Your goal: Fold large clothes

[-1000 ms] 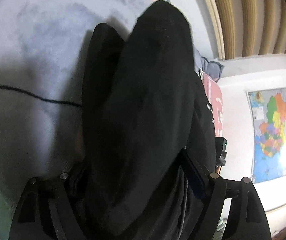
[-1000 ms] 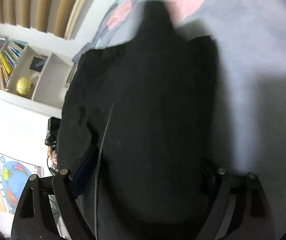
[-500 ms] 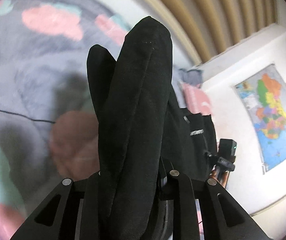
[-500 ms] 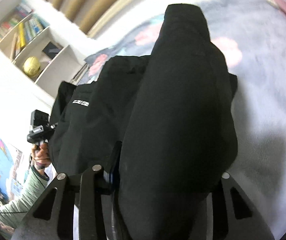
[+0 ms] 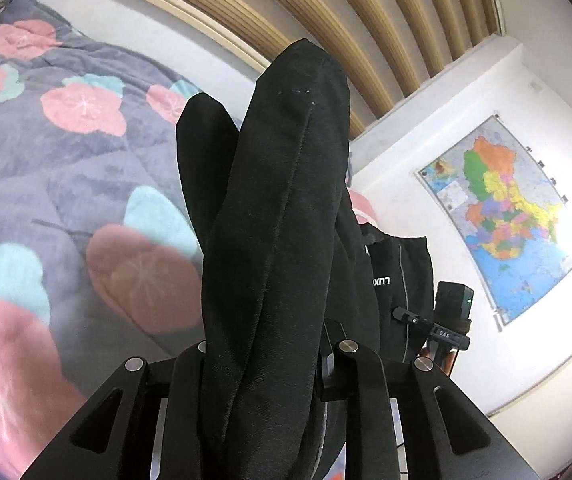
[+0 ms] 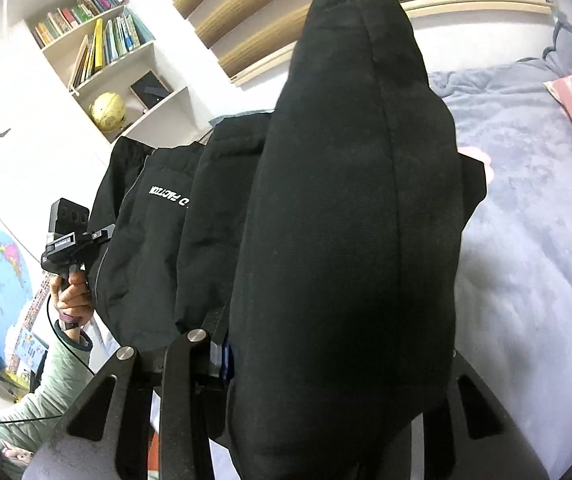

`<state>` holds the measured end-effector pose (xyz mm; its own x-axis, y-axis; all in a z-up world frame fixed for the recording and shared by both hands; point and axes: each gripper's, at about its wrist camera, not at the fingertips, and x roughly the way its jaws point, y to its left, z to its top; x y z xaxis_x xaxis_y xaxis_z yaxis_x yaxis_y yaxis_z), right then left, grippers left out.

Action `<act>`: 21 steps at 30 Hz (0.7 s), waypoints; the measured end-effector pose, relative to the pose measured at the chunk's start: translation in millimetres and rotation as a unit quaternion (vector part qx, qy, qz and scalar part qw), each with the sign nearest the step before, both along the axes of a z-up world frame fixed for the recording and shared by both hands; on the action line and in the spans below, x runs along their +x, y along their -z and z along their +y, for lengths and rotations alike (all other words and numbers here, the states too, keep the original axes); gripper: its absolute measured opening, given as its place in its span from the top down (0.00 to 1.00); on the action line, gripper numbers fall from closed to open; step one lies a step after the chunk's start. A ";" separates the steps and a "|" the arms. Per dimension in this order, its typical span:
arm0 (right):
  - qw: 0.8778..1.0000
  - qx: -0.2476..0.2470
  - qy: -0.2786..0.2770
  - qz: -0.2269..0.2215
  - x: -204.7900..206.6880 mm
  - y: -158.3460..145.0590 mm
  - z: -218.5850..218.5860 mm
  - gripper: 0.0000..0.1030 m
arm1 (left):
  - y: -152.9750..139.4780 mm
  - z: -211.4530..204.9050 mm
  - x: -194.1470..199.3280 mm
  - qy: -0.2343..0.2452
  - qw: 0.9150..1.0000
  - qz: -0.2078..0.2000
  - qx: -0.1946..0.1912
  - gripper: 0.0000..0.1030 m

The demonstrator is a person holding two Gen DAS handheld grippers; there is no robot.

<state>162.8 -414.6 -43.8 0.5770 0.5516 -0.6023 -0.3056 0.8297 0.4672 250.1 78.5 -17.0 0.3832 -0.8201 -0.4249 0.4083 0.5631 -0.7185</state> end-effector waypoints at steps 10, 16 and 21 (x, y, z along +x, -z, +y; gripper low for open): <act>0.997 0.004 0.015 0.080 -10.4 41.5 1.5 0.58 | 63.4 10.8 -50.0 0.008 0.998 0.063 0.014 0.76; 0.987 0.001 0.033 0.156 -12.4 114.0 -4.7 0.58 | 147.1 10.2 -46.1 0.003 0.992 0.117 0.047 0.75; 0.980 0.038 0.075 0.177 -22.1 147.7 -44.1 0.53 | 211.0 44.1 -29.0 -0.033 0.985 0.170 -0.008 0.66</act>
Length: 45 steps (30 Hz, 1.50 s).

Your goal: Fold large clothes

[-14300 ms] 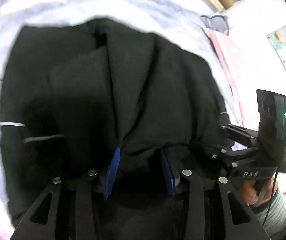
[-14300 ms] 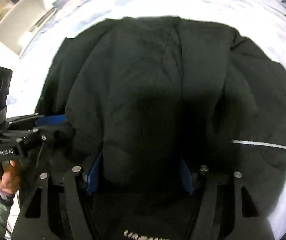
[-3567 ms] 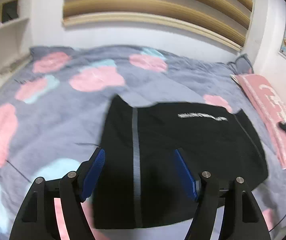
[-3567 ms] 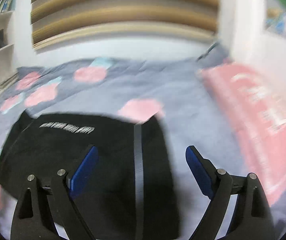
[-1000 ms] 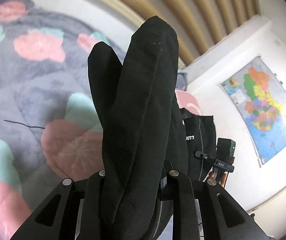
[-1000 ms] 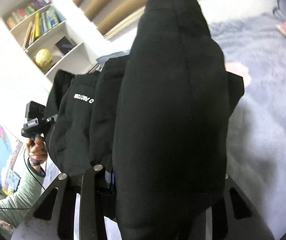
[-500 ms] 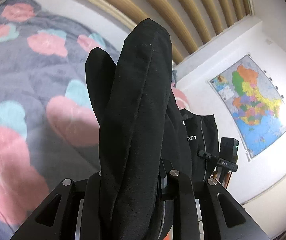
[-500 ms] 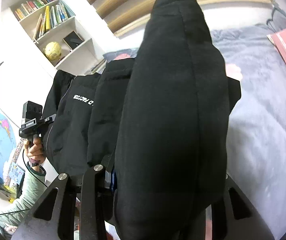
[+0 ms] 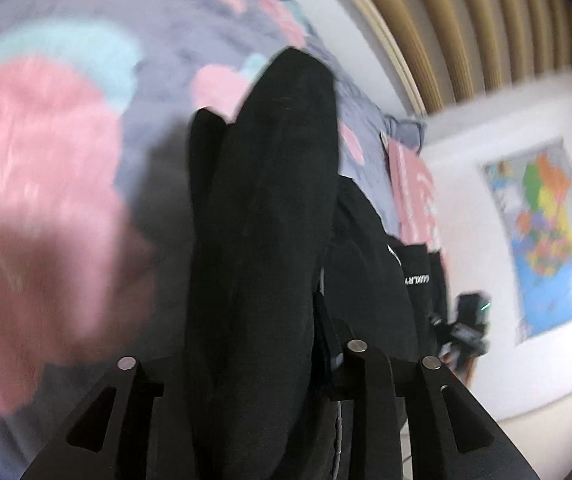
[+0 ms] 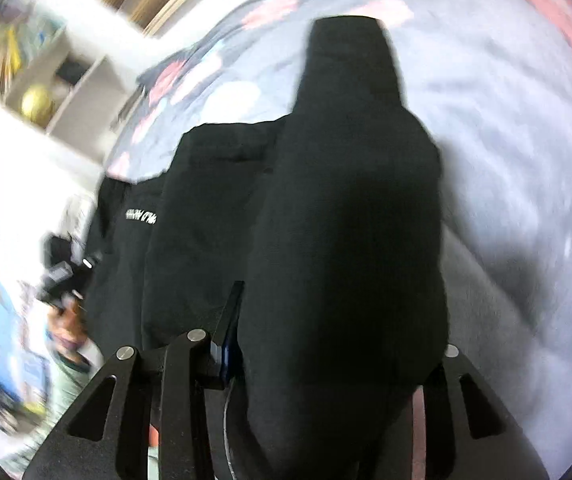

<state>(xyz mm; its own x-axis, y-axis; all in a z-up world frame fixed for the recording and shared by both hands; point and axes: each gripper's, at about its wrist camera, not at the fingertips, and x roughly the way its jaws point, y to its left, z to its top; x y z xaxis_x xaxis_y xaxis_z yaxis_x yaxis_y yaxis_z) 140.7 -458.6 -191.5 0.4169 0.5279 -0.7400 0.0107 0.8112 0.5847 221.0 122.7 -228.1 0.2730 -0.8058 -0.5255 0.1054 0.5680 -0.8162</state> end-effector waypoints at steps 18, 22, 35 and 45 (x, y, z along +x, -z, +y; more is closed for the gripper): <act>0.968 -0.238 0.037 -0.074 -63.8 -100.0 61.1 0.18 | -136.7 -23.0 -79.0 -0.009 0.948 -0.218 0.232 0.46; 0.949 -0.300 0.018 -0.094 -66.6 -90.5 125.0 0.18 | -140.2 -76.0 -93.1 0.012 0.934 -0.242 0.262 0.39; 0.947 -0.320 0.011 -0.034 -52.8 -12.3 174.7 0.19 | -43.3 -131.5 -82.0 0.012 0.940 -0.122 0.319 0.39; 0.949 -0.305 0.059 -0.053 -74.2 -40.3 174.8 0.18 | -82.5 -149.0 -124.3 -0.049 0.892 -0.194 0.406 0.38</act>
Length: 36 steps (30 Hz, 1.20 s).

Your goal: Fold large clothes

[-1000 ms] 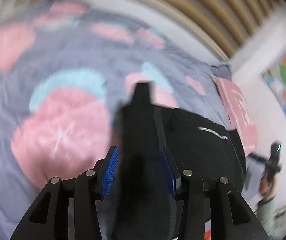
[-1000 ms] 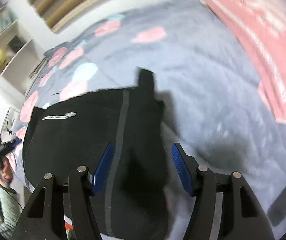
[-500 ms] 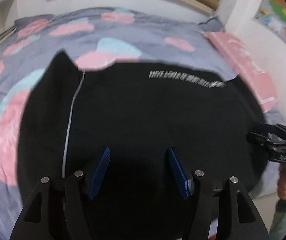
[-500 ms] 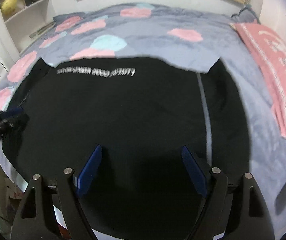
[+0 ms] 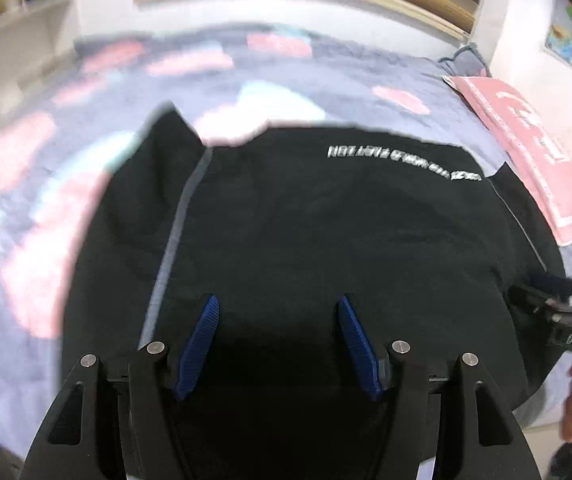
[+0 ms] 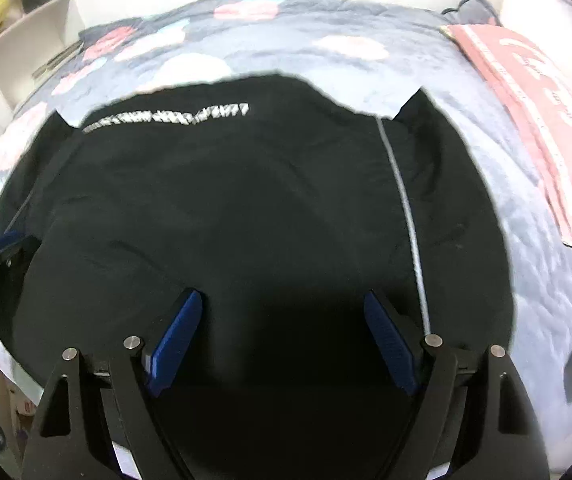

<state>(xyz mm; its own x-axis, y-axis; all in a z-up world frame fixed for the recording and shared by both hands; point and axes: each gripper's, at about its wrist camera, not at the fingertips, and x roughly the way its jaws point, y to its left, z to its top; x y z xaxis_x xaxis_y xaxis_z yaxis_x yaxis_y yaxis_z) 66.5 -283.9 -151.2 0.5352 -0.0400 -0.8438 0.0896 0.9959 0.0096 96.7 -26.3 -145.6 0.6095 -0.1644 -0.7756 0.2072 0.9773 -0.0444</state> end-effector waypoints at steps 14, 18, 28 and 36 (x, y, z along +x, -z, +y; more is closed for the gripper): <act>0.992 -0.036 0.011 -0.121 -68.0 -105.8 44.2 0.10 | -134.2 -13.7 -92.6 -0.014 0.987 -0.160 0.021 0.29; 0.989 -0.043 0.013 -0.137 -82.5 -121.4 48.6 0.10 | -154.8 -14.3 -118.6 0.021 0.985 -0.173 -0.016 0.29; 0.983 -0.072 0.011 -0.171 -106.2 -144.4 65.9 0.10 | -160.3 -20.9 -137.4 0.000 0.981 -0.194 0.010 0.29; 0.981 -0.070 0.018 -0.178 -111.8 -141.0 64.8 0.09 | -146.0 -14.6 -133.3 -0.013 0.986 -0.166 -0.013 0.29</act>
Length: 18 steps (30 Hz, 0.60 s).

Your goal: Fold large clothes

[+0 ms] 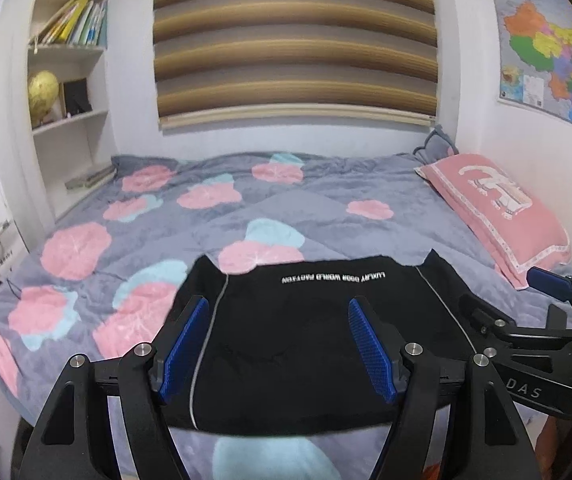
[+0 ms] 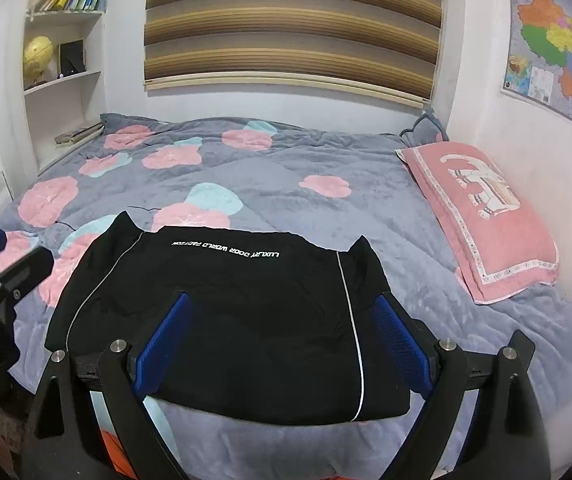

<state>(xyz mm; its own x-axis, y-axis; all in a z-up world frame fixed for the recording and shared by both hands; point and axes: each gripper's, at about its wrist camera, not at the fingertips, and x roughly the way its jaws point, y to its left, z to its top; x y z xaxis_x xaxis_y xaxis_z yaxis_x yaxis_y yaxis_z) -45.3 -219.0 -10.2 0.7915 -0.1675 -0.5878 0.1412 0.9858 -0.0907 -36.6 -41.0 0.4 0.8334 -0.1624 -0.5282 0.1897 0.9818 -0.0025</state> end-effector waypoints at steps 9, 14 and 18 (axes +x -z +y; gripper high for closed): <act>1.000 0.005 0.003 0.015 2.8 12.2 0.5 0.09 | 14.1 -0.7 5.4 -0.003 1.000 0.020 0.006 0.29; 1.000 0.007 -0.001 0.022 4.3 17.0 3.2 0.09 | 20.2 -2.2 8.3 -0.005 0.999 0.031 0.005 0.29; 1.000 0.008 -0.001 0.024 7.0 19.1 3.4 0.09 | 23.7 -2.9 10.5 -0.007 0.999 0.037 0.007 0.29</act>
